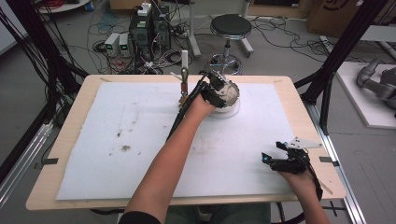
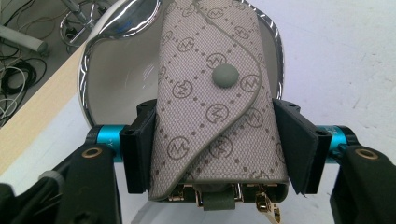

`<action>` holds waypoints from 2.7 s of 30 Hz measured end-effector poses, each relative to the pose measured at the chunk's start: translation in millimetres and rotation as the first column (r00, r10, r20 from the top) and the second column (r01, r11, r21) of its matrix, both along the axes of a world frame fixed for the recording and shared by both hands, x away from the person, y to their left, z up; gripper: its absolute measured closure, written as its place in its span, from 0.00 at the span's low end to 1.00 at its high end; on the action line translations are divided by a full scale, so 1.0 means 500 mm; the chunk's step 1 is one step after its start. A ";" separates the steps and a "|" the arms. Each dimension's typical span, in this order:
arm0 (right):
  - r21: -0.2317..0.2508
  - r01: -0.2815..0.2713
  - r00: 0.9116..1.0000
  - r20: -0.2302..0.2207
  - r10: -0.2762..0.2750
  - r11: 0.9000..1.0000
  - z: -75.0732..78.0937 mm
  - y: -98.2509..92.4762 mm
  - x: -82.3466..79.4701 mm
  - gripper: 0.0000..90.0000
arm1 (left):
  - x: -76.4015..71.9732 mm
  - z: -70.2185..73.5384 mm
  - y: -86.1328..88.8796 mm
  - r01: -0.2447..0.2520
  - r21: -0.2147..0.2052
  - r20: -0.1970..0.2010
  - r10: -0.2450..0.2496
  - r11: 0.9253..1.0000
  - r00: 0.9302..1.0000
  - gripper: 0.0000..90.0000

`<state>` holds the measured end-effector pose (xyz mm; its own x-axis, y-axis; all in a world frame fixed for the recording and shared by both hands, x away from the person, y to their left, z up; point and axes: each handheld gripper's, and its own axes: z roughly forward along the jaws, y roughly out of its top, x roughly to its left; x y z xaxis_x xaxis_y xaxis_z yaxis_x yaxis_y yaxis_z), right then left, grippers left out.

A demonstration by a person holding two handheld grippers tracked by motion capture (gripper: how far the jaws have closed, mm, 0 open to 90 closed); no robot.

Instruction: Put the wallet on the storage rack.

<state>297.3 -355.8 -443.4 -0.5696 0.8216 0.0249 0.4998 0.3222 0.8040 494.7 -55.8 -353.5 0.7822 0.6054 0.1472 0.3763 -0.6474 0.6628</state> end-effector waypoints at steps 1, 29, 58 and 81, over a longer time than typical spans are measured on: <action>-0.001 0.000 1.000 -0.001 0.000 1.000 0.000 0.000 0.000 0.20 | 0.002 0.000 -0.002 0.001 0.002 -0.004 0.000 1.000 1.000 0.41; -0.014 -0.006 1.000 0.005 0.006 1.000 0.003 0.010 -0.003 0.20 | -0.013 0.002 0.039 -0.026 -0.112 0.033 0.030 0.993 0.999 0.24; 0.008 -0.024 1.000 0.018 0.024 1.000 0.009 0.038 0.032 0.20 | -0.178 0.023 0.308 0.016 -0.326 0.091 0.014 0.945 0.996 0.23; 0.028 -0.046 0.998 0.032 0.045 0.999 0.011 0.087 0.079 0.20 | -0.301 -0.090 0.480 -0.090 -0.391 0.062 0.124 0.916 0.990 0.23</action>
